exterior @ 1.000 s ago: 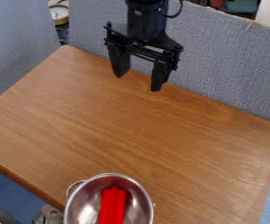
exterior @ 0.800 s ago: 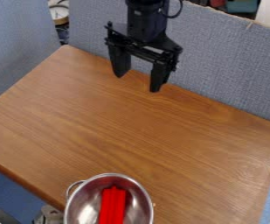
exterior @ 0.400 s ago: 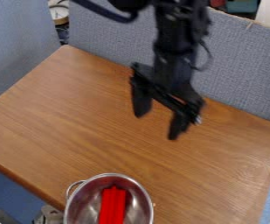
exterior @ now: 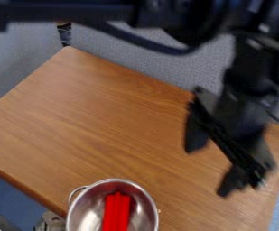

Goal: Put the red object in the metal pot

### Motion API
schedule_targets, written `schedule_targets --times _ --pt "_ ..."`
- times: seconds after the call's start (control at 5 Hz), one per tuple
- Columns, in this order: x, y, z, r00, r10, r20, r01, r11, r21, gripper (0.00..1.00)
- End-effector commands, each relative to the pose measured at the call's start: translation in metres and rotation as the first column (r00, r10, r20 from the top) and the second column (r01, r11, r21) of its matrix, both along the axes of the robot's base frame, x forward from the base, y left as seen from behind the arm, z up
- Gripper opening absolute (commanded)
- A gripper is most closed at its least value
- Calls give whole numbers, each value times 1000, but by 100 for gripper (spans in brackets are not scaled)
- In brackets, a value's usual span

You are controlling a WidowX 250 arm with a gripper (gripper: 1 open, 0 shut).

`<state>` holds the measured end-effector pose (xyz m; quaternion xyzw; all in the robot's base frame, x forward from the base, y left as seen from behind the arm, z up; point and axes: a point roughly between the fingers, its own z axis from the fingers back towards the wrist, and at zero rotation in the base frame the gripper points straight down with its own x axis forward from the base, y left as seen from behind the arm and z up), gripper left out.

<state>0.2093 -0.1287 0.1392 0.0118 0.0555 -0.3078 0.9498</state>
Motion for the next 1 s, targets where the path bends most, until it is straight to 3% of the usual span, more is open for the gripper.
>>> schedule_targets --times 0.0,0.2,0.4,0.6,0.8 --pt "-23 -2 8 994 -104 26 104 995 -7 100" --pt "-39 -14 -26 1000 -25 11 25 999 -22 100" --pt "-39 -28 -59 999 27 25 -26 999 -18 100" --pt "-39 0 -43 992 114 49 -115 993 6 100" --pt "-35 28 -42 978 204 53 -204 979 8 100"
